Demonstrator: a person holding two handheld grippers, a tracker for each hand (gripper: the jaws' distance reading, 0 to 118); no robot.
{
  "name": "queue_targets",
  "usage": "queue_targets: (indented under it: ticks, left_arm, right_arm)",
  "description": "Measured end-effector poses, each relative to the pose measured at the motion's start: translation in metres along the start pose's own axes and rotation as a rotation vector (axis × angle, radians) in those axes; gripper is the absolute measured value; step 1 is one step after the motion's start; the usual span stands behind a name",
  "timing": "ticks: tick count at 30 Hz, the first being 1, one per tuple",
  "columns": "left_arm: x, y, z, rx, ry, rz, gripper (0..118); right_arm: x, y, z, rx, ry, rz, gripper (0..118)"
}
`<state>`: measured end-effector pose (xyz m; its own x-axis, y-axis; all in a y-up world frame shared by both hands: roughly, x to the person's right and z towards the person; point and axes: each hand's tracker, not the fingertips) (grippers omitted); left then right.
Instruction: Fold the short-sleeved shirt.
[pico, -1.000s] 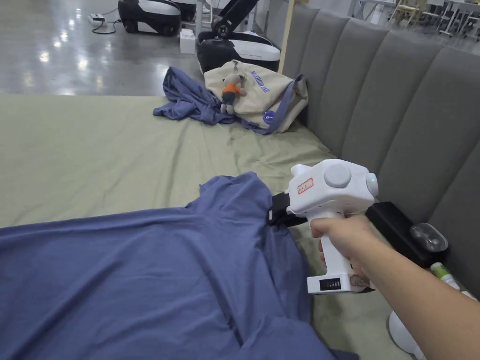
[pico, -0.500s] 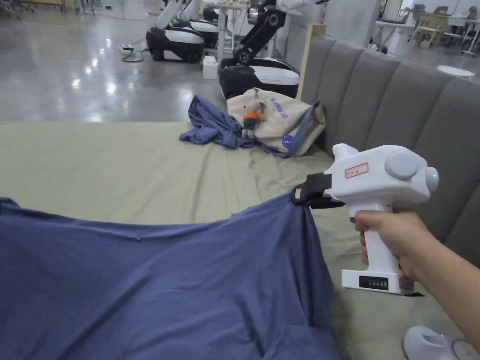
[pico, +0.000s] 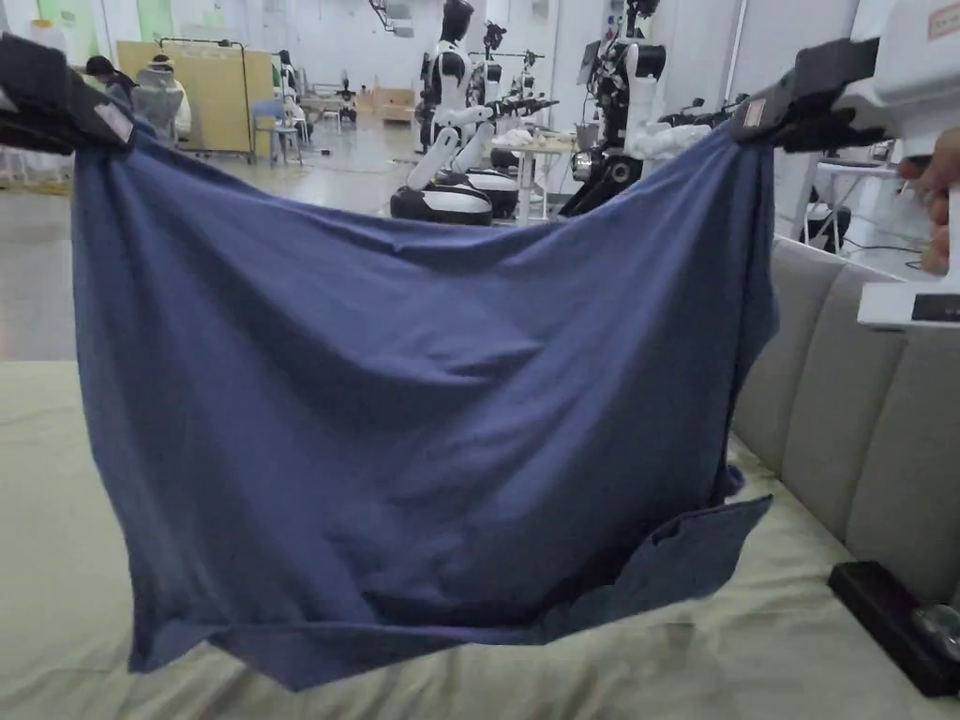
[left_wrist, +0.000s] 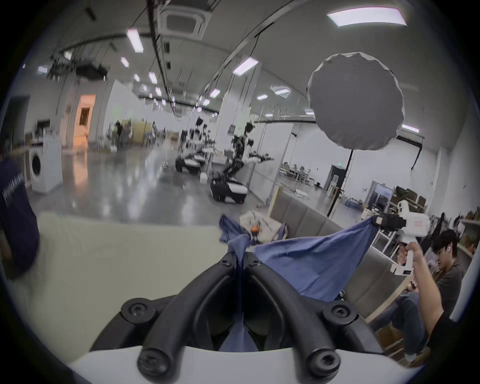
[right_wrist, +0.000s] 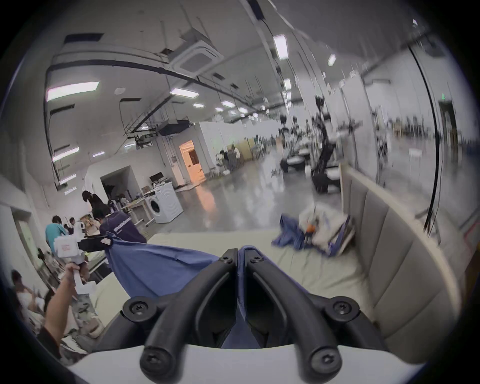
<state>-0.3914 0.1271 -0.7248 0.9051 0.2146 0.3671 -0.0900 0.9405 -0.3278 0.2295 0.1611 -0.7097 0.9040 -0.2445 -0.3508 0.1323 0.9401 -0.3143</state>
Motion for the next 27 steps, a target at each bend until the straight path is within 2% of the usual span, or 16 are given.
queue_targets:
  ticks: [2, 3, 5, 8, 10, 16, 27]
  left_arm:
    - [0.013, 0.039, 0.018, 0.049, 0.034, -0.028, 5]
    - [0.018, 0.055, 0.026, 0.073, 0.035, -0.033, 5]
    - [0.031, 0.085, 0.044, 0.144, 0.052, -0.034, 5]
    - [0.04, 0.117, 0.066, 0.241, 0.037, 0.021, 5]
    - [0.046, 0.13, 0.075, 0.256, 0.037, 0.013, 5]
    - [0.045, 0.145, 0.078, 0.25, 0.075, -0.031, 5]
    - [0.017, 0.134, 0.053, 0.139, 0.075, -0.033, 5]
  right_arm:
    - [-0.021, 0.043, 0.02, 0.057, -0.041, 0.007, 5]
    - [-0.029, 0.061, 0.028, 0.086, -0.033, 0.026, 5]
    - [-0.043, 0.097, 0.039, 0.14, -0.106, 0.067, 5]
    - [-0.062, 0.133, 0.055, 0.187, -0.114, 0.076, 5]
    - [-0.074, 0.147, 0.06, 0.214, -0.125, 0.112, 5]
    - [-0.098, 0.156, 0.061, 0.23, -0.138, 0.128, 5]
    - [-0.085, 0.147, 0.005, 0.134, -0.184, 0.149, 5]
